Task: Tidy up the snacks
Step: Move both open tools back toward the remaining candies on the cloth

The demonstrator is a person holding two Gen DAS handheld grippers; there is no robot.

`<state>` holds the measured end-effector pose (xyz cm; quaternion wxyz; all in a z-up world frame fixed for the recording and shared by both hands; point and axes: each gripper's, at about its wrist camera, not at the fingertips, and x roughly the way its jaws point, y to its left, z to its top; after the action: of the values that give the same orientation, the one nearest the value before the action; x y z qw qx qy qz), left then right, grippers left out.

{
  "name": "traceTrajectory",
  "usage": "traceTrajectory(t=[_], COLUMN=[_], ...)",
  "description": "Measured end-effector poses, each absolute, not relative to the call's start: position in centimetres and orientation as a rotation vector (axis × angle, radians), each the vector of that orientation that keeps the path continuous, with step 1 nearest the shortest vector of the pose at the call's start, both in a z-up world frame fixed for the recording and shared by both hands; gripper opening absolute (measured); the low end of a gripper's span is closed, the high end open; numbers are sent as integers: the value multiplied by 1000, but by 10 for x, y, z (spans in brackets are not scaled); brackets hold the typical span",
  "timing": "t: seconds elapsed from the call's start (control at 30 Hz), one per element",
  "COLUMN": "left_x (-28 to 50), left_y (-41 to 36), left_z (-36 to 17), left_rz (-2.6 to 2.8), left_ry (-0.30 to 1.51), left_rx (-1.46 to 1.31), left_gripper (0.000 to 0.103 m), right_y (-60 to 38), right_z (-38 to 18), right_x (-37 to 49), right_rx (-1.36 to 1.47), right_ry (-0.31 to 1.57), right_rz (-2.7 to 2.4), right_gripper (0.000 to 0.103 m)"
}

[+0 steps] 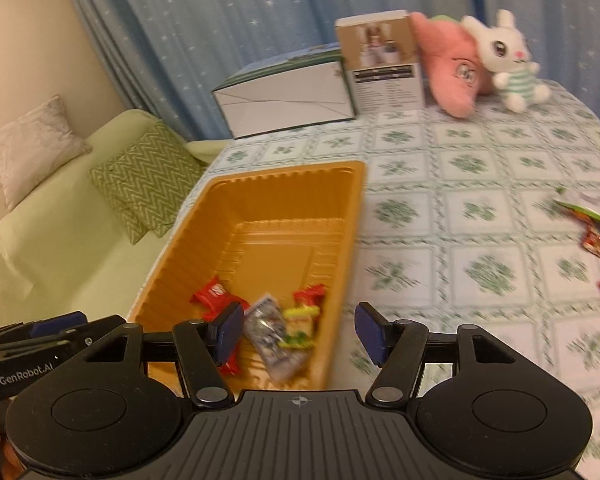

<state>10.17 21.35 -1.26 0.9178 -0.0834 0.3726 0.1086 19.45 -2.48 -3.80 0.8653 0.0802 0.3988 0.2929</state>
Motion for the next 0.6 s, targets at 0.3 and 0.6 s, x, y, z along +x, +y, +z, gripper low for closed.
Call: traceTrajectory(t=[0.3,0.6], left_x=[83,69], left_y=[180,138], left_z=[6,21], left_rz=[169,121], left_ry=[745,729], left_rx=[-189,-180], left_gripper=[77,84], right_y=[-67,-105], right_z=[-22,-4], right_x=[161,140], right_rx=[125,126], right_ry=[809,772], right_rz=[542,491], right_gripper=[62,63])
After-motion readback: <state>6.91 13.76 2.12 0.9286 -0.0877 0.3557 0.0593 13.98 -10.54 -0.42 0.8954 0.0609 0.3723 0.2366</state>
